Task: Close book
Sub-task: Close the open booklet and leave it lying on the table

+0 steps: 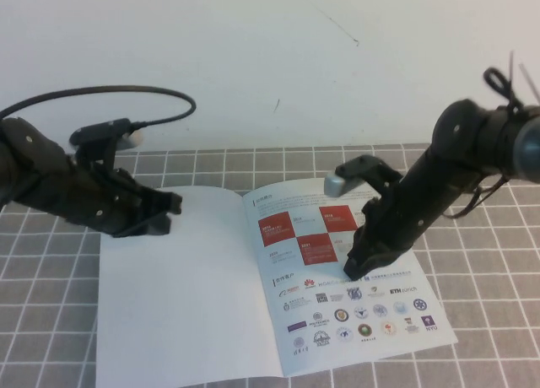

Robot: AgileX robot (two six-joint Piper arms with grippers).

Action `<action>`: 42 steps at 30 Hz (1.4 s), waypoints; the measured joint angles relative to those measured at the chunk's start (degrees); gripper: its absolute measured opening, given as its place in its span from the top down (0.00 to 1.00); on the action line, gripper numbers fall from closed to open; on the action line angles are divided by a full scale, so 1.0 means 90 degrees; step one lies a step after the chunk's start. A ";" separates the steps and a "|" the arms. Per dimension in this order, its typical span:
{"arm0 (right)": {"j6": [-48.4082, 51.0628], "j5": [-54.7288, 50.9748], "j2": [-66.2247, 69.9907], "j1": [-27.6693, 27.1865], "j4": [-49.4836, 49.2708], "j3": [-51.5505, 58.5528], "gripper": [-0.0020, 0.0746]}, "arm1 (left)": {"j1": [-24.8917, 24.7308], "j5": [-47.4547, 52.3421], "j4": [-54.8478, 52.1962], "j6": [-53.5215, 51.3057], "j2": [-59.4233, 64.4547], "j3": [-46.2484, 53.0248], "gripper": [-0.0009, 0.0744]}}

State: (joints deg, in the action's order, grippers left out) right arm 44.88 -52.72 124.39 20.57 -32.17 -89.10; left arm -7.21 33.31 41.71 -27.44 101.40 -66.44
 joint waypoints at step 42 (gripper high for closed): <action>-0.0119 0.0043 0.0428 -0.0020 -0.0316 -0.0071 0.98 | 0.0666 -0.0175 -0.3709 0.3600 0.0702 -0.0017 0.99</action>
State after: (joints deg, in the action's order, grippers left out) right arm 43.81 -52.33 128.24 20.38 -35.02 -89.74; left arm -1.22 31.74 8.33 4.96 107.72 -66.59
